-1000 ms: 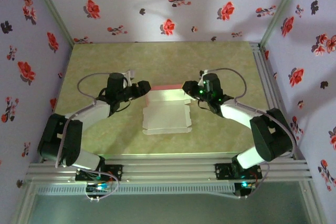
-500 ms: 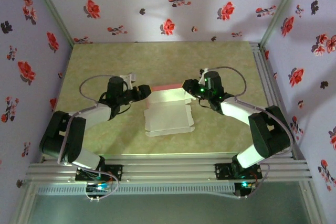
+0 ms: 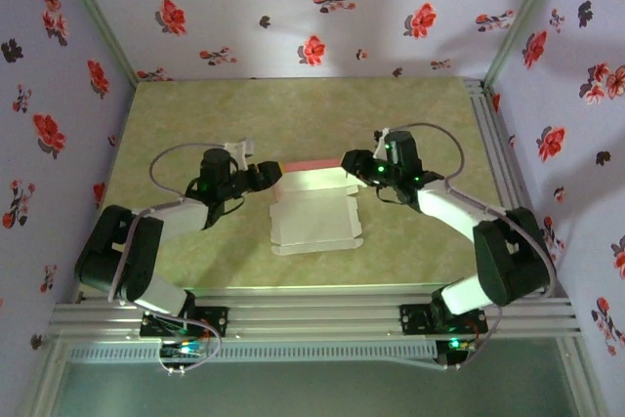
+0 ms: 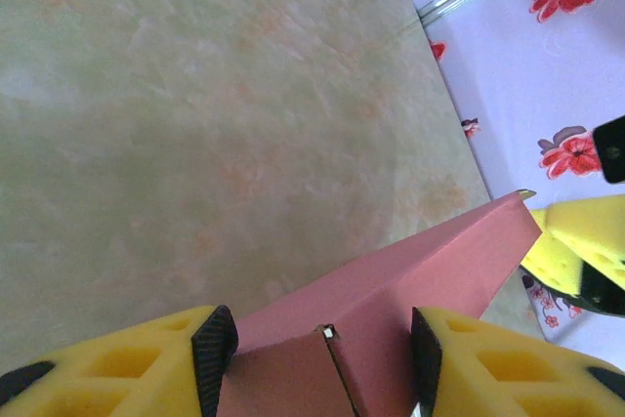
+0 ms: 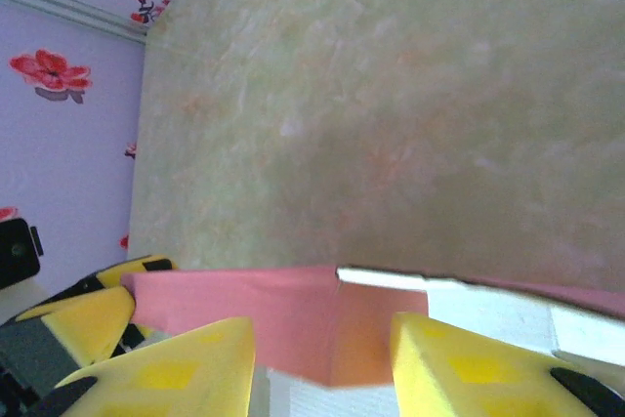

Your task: Fold the paper box

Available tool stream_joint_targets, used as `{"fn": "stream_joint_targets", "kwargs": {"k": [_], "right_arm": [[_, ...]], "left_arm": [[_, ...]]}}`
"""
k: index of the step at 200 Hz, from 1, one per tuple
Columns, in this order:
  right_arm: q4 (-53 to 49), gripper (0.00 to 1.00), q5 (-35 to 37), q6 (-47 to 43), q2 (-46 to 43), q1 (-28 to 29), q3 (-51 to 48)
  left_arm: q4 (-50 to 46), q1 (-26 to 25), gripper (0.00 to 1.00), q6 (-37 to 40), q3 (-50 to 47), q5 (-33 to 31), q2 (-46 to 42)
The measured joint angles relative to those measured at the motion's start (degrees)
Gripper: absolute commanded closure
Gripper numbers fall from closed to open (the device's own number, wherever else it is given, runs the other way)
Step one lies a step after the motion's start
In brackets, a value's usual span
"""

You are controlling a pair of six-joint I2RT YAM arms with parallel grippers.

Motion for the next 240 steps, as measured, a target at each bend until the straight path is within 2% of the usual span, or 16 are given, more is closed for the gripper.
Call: {"fn": "stream_joint_targets", "kwargs": {"k": [56, 94, 153, 240], "right_arm": [[-14.6, 0.58, 2.6, -7.7, -10.9, -2.7, 0.0], [-17.0, 0.65, 4.7, -8.5, -13.4, -3.5, -1.7], [-7.1, 0.69, 9.6, -1.0, -8.8, -1.9, -13.7], [7.6, 0.68, 17.0, 5.3, 3.1, 3.3, -14.3]], "left_arm": [[1.8, -1.5, 0.5, 0.2, -0.8, -1.5, 0.0], [2.4, -1.8, 0.5, 0.2, -1.1, -2.2, 0.0], [2.4, -1.8, 0.51, 0.2, -1.1, -2.6, 0.0], [3.0, -2.0, 0.51, 0.2, -1.5, -2.7, 0.0]]}}
